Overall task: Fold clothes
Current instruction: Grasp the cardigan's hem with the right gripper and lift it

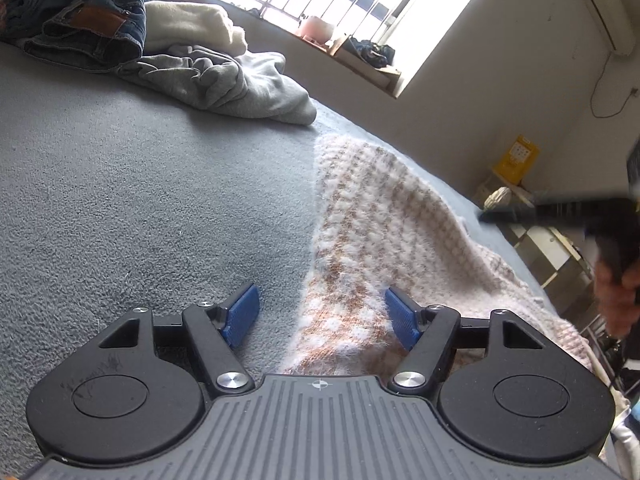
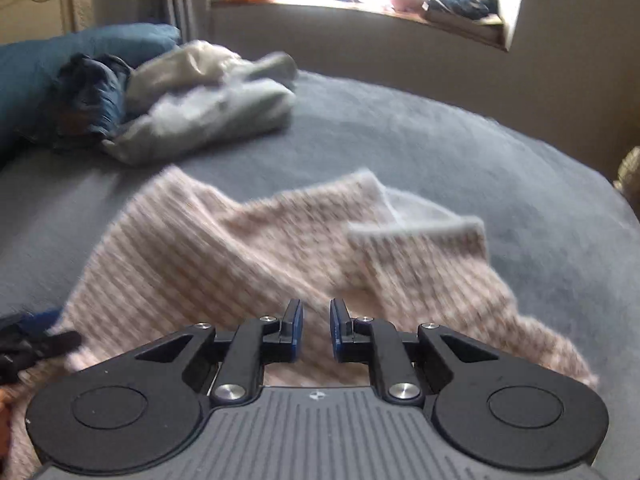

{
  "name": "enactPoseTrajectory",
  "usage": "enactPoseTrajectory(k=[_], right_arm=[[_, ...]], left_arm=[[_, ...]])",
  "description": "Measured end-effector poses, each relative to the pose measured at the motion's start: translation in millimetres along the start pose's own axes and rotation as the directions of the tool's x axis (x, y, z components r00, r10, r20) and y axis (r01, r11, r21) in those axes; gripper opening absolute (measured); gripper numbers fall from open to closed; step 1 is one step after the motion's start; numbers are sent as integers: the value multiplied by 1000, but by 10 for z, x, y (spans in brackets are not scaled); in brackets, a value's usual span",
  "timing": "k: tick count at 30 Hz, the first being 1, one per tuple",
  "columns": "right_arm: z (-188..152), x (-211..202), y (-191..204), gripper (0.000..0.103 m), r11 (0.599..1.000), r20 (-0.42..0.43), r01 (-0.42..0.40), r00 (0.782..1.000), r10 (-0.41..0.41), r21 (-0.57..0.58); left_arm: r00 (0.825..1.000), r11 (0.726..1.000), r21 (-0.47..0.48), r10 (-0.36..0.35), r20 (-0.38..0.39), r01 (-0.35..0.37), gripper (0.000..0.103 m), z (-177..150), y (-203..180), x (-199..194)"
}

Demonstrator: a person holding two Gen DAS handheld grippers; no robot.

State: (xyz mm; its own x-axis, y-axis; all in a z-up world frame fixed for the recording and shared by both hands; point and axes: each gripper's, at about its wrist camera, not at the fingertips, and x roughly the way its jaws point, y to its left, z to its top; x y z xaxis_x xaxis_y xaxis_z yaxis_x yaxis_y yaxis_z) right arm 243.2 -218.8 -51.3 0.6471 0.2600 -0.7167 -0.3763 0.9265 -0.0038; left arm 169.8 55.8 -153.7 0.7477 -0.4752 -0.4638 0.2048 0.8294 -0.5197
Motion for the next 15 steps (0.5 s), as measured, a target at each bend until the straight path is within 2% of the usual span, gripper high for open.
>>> enactPoseTrajectory(k=[2, 3, 5, 7, 9, 10, 13, 15], right_arm=[[164, 104, 213, 15, 992, 44, -126, 991, 126, 5], [196, 241, 268, 15, 988, 35, -150, 988, 149, 19], [162, 687, 270, 14, 994, -49, -89, 995, 92, 55], [44, 1056, 164, 5, 996, -150, 14, 989, 0, 91], [95, 1017, 62, 5, 984, -132, 17, 991, 6, 175], [171, 930, 97, 7, 983, -117, 27, 993, -6, 181], [371, 687, 327, 7, 993, -15, -40, 999, 42, 112], [494, 690, 532, 7, 989, 18, -128, 992, 127, 80]], left_arm=[[1000, 1000, -7, -12, 7, 12, 70, -11, 21, -8], [1000, 1000, -13, -20, 12, 21, 70, -17, 39, -14], [999, 999, -31, -44, 24, 45, 70, -40, 80, -34], [997, 997, -50, -64, 35, 66, 70, -51, 123, -44], [996, 996, -53, -73, 42, 75, 70, -58, 138, -51], [996, 995, -55, -78, 46, 80, 70, -61, 145, -54], [996, 995, -52, -77, 47, 80, 70, -58, 143, -50], [996, 996, -51, -77, 48, 79, 70, -61, 138, -49]])
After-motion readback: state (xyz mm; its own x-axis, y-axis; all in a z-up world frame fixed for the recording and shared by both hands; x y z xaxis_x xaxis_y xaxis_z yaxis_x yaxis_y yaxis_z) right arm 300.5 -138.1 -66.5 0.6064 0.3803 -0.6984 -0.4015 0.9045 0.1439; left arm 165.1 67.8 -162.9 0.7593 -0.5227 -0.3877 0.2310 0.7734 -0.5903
